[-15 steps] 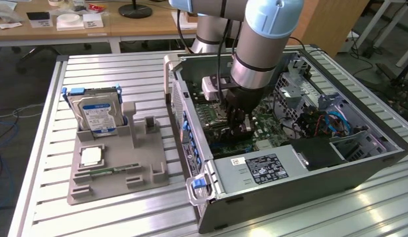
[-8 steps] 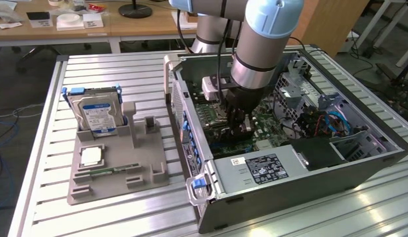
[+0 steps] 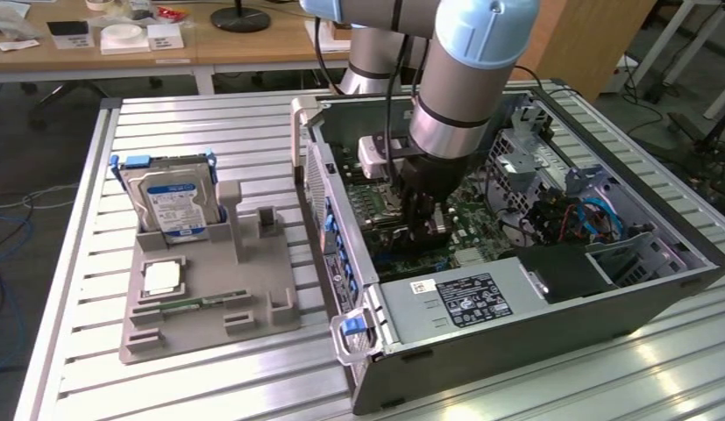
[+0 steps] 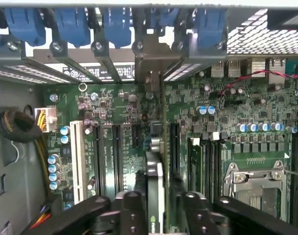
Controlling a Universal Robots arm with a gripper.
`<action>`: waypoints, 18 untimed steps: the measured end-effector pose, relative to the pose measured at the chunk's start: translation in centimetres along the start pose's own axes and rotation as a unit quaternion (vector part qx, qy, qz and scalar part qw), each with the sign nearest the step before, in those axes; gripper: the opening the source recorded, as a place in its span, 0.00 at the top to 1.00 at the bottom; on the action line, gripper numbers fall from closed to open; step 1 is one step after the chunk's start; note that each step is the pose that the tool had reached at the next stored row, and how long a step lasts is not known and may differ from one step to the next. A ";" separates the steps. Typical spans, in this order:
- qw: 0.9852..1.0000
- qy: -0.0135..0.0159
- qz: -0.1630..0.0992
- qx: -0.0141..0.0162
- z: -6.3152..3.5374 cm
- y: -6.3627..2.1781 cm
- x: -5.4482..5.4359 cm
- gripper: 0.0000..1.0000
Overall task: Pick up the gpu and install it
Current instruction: 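Insert the gpu into the slot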
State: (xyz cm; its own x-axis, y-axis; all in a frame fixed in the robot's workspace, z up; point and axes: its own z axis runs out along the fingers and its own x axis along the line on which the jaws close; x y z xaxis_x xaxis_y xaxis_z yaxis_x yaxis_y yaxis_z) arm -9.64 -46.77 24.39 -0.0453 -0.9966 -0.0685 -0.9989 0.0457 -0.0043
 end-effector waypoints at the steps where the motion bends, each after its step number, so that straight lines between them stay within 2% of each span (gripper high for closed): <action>1: 1.000 0.000 0.000 0.000 -0.01 -0.01 0.0 0.67; 3: 1.000 0.000 0.000 0.000 -0.02 -0.02 0.0 0.54; 5: 1.000 0.000 0.000 0.000 -0.03 -0.02 0.0 0.54; 6: 1.000 0.000 0.000 0.000 -0.02 -0.02 0.0 0.48; 12: 1.000 0.000 0.000 0.000 -0.28 -0.02 0.0 0.48; 18: 1.000 0.000 0.000 0.000 -1.80 -0.03 -0.1 0.48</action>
State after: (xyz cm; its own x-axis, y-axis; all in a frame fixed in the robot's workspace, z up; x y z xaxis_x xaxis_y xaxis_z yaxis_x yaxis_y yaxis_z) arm -9.62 -46.78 26.19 -0.0448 -0.9967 -0.0678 -0.9990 0.0452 -0.0042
